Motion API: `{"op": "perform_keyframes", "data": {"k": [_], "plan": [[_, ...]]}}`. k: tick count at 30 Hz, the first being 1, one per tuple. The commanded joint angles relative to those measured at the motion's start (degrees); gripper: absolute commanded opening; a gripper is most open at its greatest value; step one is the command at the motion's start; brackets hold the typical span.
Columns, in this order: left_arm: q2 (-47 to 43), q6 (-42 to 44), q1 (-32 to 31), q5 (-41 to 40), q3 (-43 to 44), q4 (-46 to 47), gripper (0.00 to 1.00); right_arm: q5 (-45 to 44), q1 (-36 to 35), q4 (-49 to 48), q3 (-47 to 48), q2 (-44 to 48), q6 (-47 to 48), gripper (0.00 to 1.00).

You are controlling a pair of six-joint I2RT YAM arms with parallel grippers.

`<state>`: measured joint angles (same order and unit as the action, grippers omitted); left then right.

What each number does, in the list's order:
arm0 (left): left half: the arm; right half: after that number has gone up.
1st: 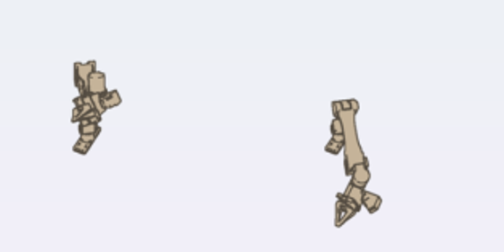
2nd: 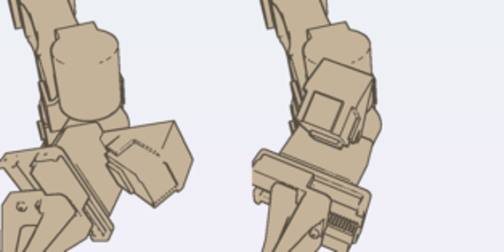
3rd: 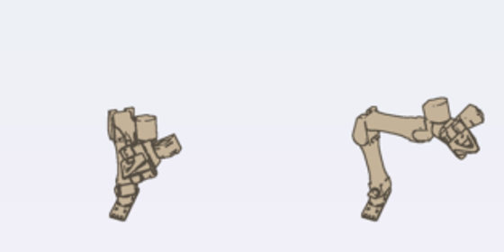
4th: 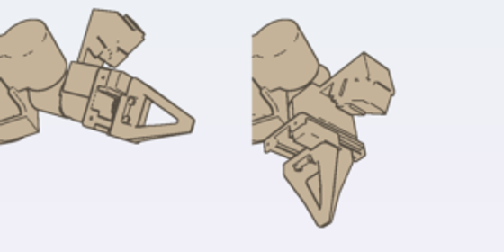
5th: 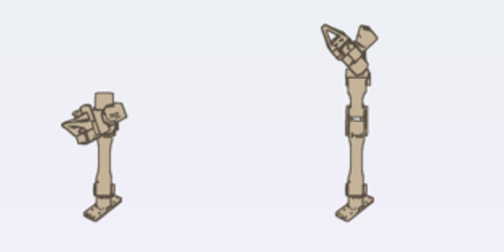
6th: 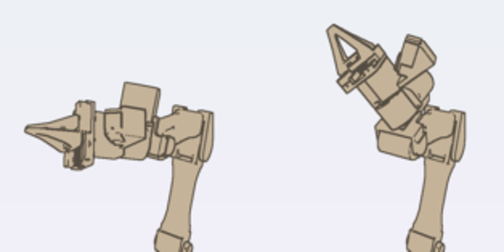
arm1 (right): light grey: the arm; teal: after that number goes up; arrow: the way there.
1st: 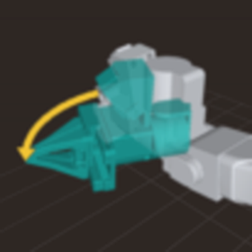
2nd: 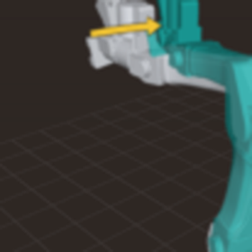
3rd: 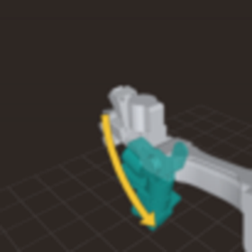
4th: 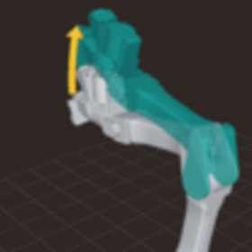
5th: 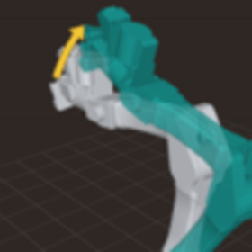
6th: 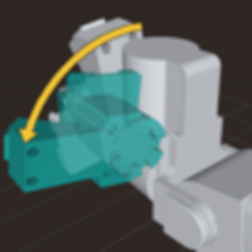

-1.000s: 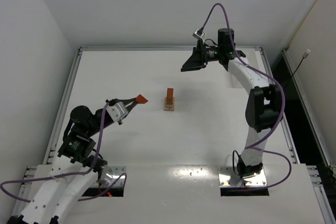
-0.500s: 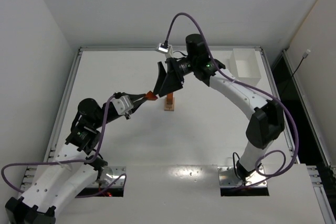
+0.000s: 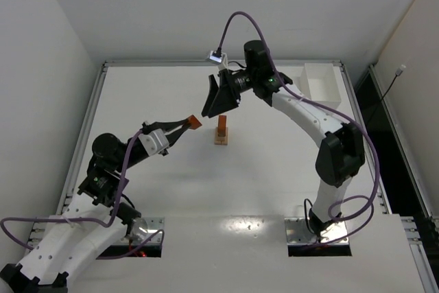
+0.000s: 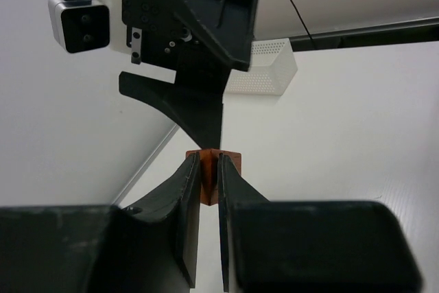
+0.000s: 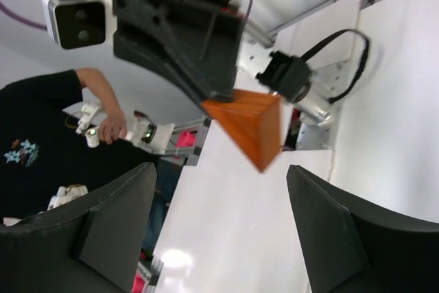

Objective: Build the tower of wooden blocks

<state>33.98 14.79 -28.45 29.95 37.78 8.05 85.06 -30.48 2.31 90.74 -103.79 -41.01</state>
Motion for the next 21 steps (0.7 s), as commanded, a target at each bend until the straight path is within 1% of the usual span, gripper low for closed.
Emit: {"op": "perform_keyframes", "data": {"k": [1,3,7,13,21], "plan": [[-1.63,1.3,-0.73,0.46,2.3,-0.14,0.0,6.09,0.6,-2.66,5.15,-1.41,0.5,0.74],[-1.63,1.3,-0.73,0.46,2.82,-0.14,0.0,6.09,0.6,-2.66,5.76,-1.94,0.5,0.74],[-2.16,1.3,-0.73,0.46,3.35,-0.67,0.0,6.09,0.6,-2.66,3.84,-1.94,0.5,0.74],[-1.55,0.68,-0.73,0.98,3.88,1.78,0.0,6.09,-3.35,-2.04,3.3,-2.47,0.5,0.74],[-1.02,0.68,-0.73,1.51,3.88,2.93,0.0,6.09,-3.89,-1.51,5.94,-5.01,0.5,0.74]]}}
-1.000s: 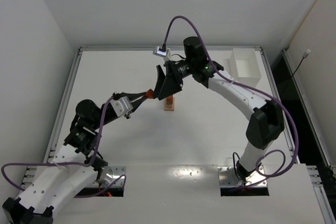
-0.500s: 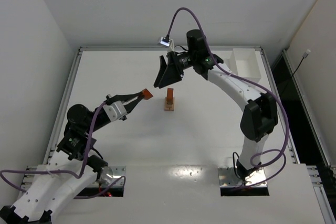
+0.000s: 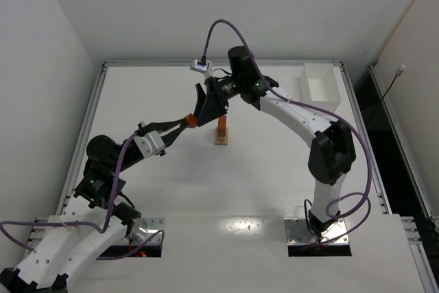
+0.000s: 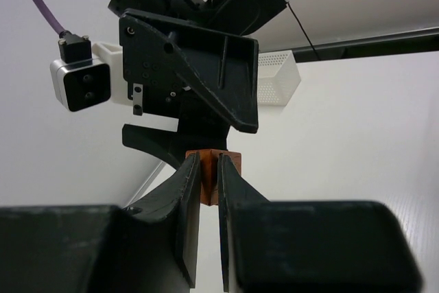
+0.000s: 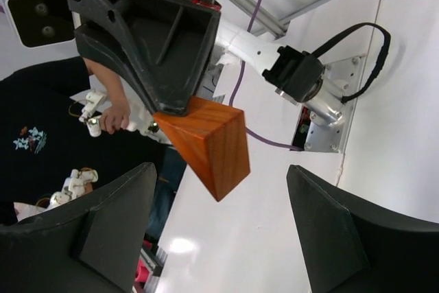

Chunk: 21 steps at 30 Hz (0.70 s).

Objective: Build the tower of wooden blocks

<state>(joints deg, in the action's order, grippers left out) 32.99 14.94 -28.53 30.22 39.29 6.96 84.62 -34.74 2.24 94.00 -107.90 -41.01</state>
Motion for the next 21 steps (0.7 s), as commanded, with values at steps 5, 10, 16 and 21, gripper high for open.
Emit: {"op": "perform_keyframes", "data": {"k": [5,10,16,21], "plan": [[-0.03,1.06,-0.65,1.77,2.37,4.02,0.0,6.52,-0.15,-1.45,5.23,-1.44,-0.03,0.7],[-0.03,1.06,-0.65,1.77,1.85,4.55,0.0,6.52,-0.15,-2.06,5.76,-1.97,-1.61,0.58],[0.49,1.58,-0.65,1.77,1.32,4.55,0.0,6.52,-0.68,-2.59,5.23,-0.91,-1.61,0.5],[0.49,2.11,-0.65,1.77,0.8,4.55,0.0,6.52,-0.68,-2.59,5.23,-0.38,-2.14,0.49]]}}
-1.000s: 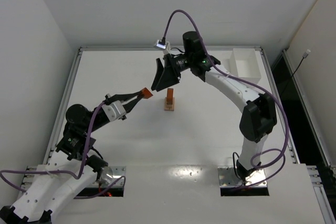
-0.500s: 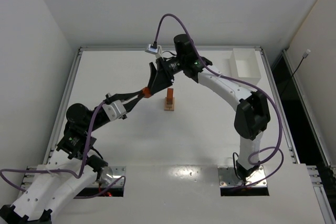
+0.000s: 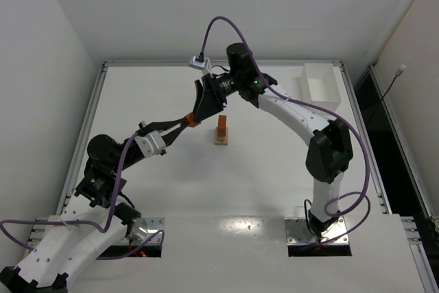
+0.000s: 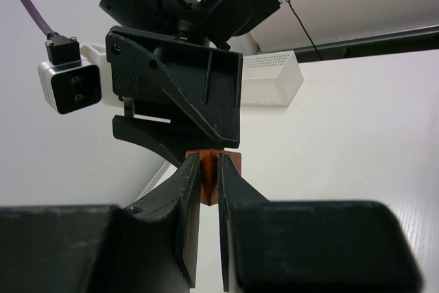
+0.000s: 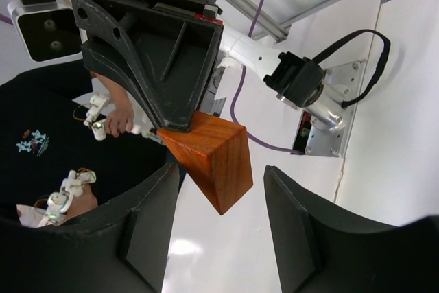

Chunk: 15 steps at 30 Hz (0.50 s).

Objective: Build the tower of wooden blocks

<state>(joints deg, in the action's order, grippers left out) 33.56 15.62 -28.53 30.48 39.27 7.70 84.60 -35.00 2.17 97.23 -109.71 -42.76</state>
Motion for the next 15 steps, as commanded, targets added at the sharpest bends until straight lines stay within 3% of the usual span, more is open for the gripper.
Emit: {"op": "perform_keyframes", "data": {"k": [1,9,15], "plan": [[-0.08,1.43,-0.65,1.51,0.81,3.81,0.0,6.55,-0.42,-2.53,2.0,1.43,-0.39,0.5],[0.45,0.91,-0.65,2.13,0.81,4.34,0.0,6.55,-0.94,-3.05,2.0,1.34,-1.44,0.61],[0.45,0.29,-0.65,2.66,0.81,4.34,0.0,6.55,-1.47,-3.05,3.23,1.34,-1.45,0.59]]}}
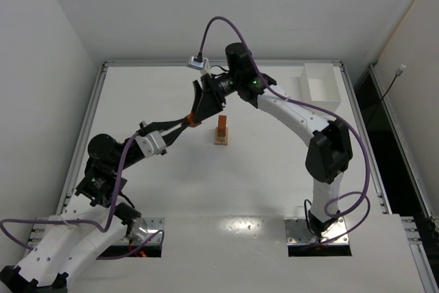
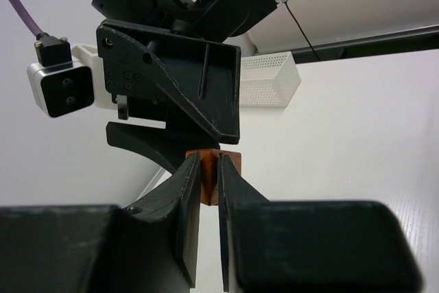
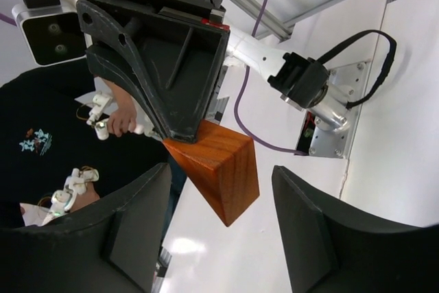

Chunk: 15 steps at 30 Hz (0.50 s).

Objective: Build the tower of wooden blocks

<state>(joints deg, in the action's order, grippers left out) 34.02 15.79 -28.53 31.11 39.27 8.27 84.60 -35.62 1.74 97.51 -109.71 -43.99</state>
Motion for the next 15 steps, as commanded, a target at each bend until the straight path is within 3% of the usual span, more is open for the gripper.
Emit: {"op": "perform_keyframes", "data": {"k": [1,10,15], "plan": [[-0.01,0.12,-0.65,2.02,0.81,3.77,0.0,6.55,-0.86,-2.62,2.94,1.34,-0.22,0.57],[-0.01,1.25,-0.65,1.49,0.28,3.77,0.0,6.55,-0.86,-2.62,2.94,1.87,-0.75,0.46],[-0.01,1.96,-0.65,0.88,-0.24,2.54,0.0,6.55,-0.86,-3.23,1.89,2.48,-0.75,0.26]]}}
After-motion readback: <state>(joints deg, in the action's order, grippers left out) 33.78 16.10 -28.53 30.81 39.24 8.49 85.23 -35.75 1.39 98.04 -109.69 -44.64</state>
